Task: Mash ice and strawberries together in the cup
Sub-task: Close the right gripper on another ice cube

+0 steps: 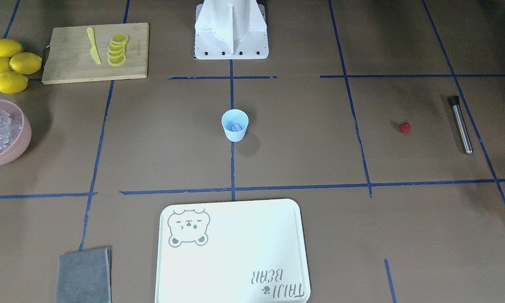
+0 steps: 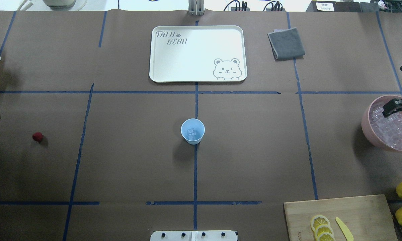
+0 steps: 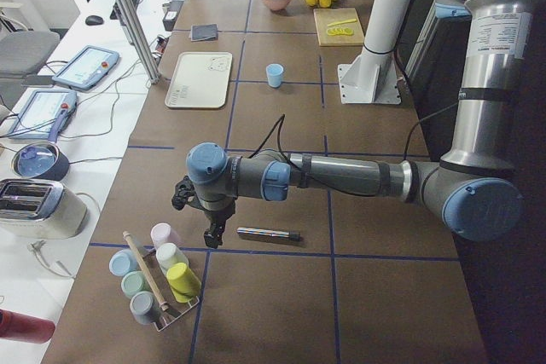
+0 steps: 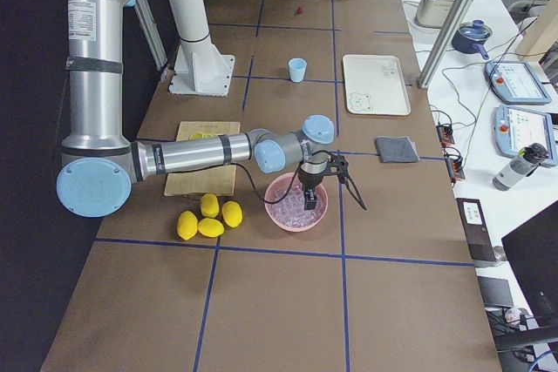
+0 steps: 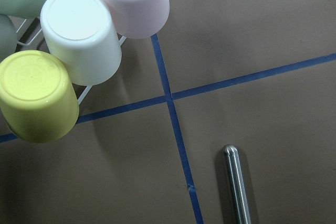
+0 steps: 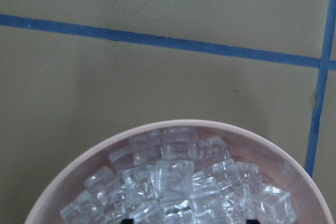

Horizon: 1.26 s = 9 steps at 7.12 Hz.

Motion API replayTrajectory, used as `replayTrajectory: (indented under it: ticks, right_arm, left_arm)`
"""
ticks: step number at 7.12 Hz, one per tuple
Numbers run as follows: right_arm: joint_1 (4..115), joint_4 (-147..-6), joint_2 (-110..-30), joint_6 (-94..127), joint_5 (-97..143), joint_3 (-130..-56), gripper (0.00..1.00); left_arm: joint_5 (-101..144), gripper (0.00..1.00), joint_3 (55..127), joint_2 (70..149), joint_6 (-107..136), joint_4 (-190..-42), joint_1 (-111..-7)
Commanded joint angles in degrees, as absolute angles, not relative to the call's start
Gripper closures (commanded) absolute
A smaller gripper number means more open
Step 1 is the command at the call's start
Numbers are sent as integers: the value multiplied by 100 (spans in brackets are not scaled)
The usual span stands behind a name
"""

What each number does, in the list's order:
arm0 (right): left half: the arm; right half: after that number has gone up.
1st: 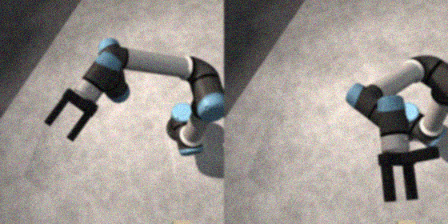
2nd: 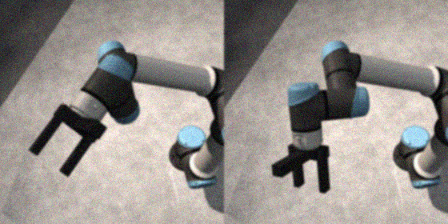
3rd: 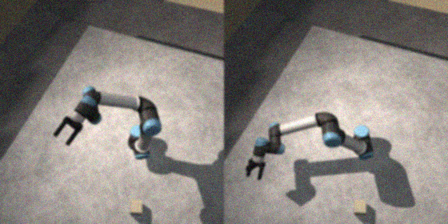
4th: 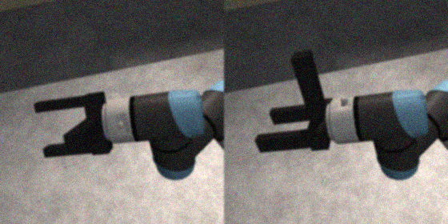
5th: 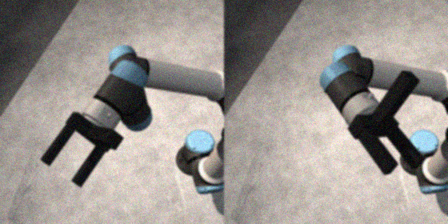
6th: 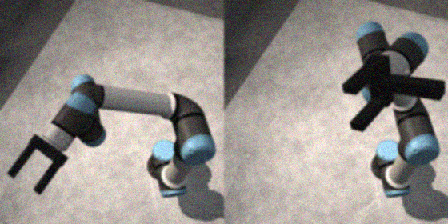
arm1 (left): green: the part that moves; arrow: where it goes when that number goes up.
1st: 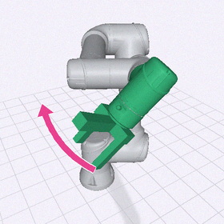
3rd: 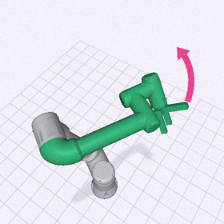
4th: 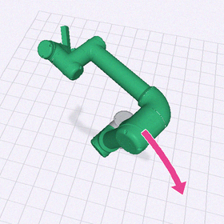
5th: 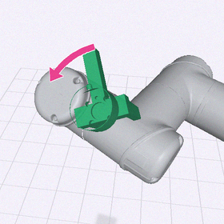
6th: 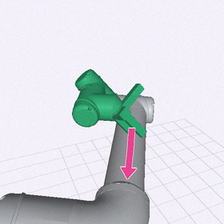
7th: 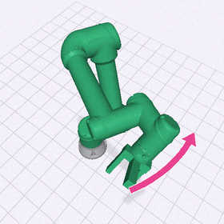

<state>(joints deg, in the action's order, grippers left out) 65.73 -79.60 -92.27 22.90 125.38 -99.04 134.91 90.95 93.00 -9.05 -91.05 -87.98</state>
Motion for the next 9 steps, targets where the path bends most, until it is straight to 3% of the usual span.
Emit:
replayTrajectory:
  ticks: [1, 9]
  right_arm:
    - [6565, -7963, -9158, 2276, 12542, -9835, 40]
    - [6522, -7954, -9193, 2276, 12551, -9765, 40]
  left_arm:
    - [13491, 0, 9079, 9308, -905, -9105, -8798]
    - [13482, 0, 9079, 9316, -914, -9105, -8798]
